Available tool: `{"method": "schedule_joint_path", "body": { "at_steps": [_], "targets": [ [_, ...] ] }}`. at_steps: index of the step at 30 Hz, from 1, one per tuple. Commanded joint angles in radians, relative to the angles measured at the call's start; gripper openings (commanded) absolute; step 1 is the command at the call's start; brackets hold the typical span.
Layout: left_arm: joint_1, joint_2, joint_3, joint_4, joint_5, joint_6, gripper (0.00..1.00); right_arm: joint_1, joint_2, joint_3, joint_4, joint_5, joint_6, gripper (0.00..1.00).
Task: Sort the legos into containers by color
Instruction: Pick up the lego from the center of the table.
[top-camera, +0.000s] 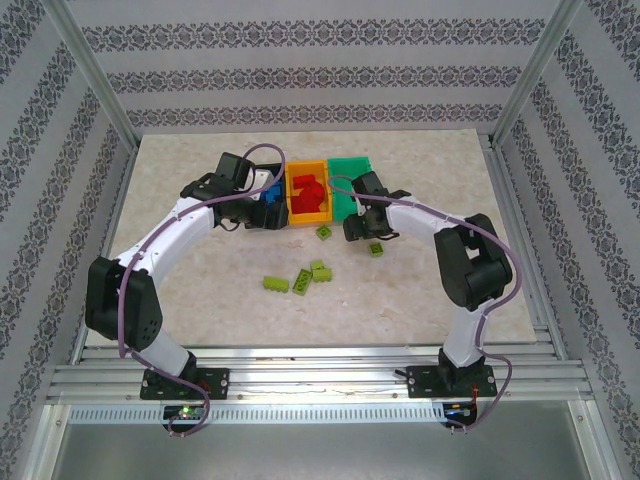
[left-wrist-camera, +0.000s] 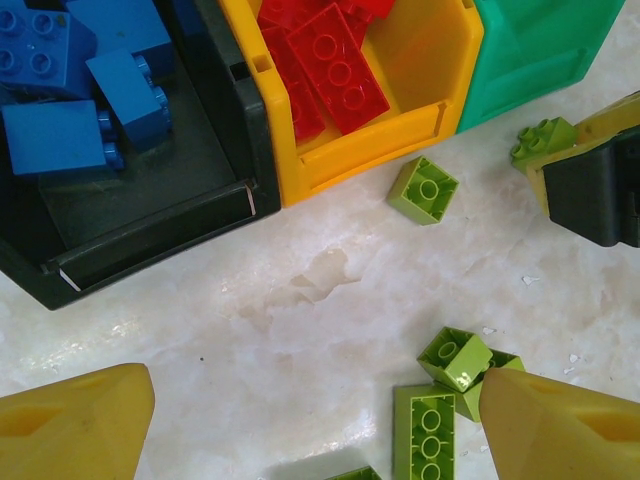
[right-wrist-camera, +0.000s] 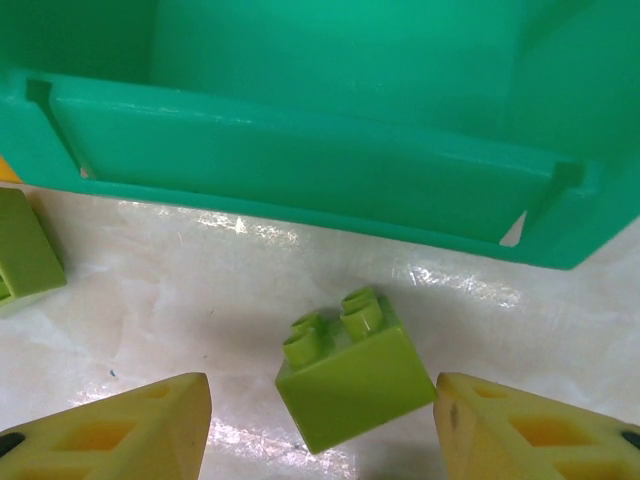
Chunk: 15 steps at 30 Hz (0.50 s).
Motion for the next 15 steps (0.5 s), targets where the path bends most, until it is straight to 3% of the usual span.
{"method": "schedule_joint_path", "body": {
  "at_steps": [1,15],
  "targets": [
    [0.016,-0.013,0.024,-0.037,-0.024,0.022,0.85,-0.014,0.02,0.028,-0.034,-0.014,-0.024,0.6],
    [0.015,-0.018,0.021,-0.037,-0.022,0.025,0.85,-0.011,0.038,0.029,-0.043,0.025,-0.044,0.58]
  ]
}}
